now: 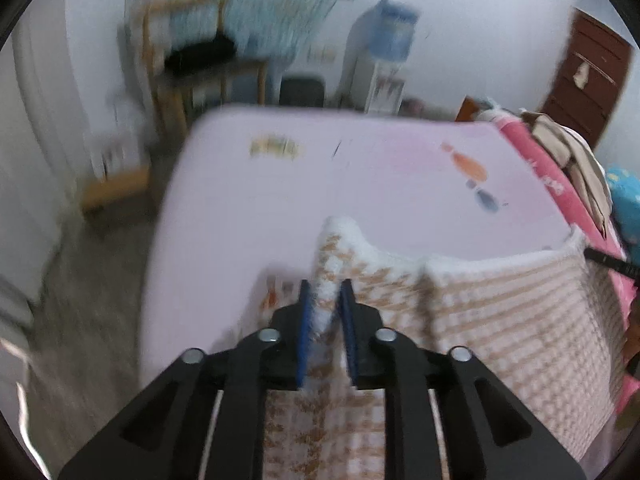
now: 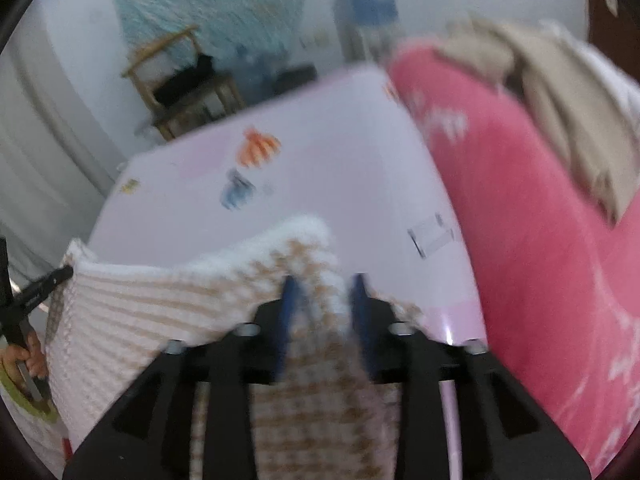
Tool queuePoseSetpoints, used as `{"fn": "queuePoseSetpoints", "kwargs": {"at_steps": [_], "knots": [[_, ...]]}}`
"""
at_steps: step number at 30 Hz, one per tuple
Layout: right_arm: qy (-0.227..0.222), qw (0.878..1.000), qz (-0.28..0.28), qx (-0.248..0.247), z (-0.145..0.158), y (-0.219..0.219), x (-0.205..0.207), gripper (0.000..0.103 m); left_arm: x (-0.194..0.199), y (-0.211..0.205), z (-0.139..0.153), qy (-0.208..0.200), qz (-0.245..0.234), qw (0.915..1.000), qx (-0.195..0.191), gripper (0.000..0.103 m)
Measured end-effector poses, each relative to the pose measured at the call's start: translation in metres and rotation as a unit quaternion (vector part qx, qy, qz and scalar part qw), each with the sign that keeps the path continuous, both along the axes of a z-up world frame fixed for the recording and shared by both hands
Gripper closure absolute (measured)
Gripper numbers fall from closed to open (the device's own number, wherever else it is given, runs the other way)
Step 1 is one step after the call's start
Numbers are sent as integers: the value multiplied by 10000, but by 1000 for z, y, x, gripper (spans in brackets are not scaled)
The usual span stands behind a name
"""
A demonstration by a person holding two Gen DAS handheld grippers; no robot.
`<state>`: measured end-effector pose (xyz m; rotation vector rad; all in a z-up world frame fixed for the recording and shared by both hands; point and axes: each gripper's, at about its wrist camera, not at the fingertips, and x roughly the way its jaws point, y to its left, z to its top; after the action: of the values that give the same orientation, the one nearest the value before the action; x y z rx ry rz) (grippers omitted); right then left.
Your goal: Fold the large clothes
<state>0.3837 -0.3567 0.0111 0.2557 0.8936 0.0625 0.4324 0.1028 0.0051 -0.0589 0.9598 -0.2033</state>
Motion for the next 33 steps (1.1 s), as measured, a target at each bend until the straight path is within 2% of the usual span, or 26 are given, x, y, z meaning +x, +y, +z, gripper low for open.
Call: {"fn": "queuePoseSetpoints", "kwargs": {"at_steps": [1,2,3,4,5,7,9,12,14,16,18,21,23,27,29,33], "knots": [[0,9995,-23,308,-3,-10,0,58,2,5,-3,74,80,9999,-124,68],[-27,9984,-25,565,-3,-17,-2,56,2,10,-3,86,158,9995,-249,62],[-69,9955,-105,942,-2,-31,-5,49,0,20,0,12,260,9986,-460,54],[-116,9937,-178,1099,-1,-38,-9,45,-3,30,4,-95,373,9972,-643,49],[-218,9908,-350,1288,2,-51,-14,37,-2,36,8,-156,472,9961,-731,47],[-359,9855,-601,1546,7,-69,-25,36,-7,54,17,-256,718,9925,-960,45],[-453,9833,-813,1563,13,-75,-37,36,-12,61,26,-334,786,9899,-1131,45],[-624,9876,-707,1258,34,-57,-61,36,-32,51,48,-518,568,9902,-1166,45],[-701,9912,-533,990,46,-37,-75,36,-48,38,58,-626,338,9908,-1150,41],[-777,9935,-380,741,57,-19,-90,34,-79,23,70,-782,-19,9903,-1148,34],[-903,9950,-88,411,69,14,-120,20,-114,8,76,-904,-344,9892,-1100,28],[-1102,9935,281,-39,76,58,-165,11,-165,-12,79,-1009,-612,9894,-845,23],[-1179,9918,427,-257,78,79,-194,8,-196,-20,81,-1103,-673,9884,-798,20],[-1121,9902,501,-667,69,116,-249,8,-254,-27,88,-1409,-585,9849,-812,6],[-1108,9882,465,-952,64,131,-272,8,-276,-31,92,-1520,-515,9837,-812,6],[-1237,9845,360,-1190,60,147,-304,8,-312,-39,100,-1665,-361,9829,-695,6]]}}
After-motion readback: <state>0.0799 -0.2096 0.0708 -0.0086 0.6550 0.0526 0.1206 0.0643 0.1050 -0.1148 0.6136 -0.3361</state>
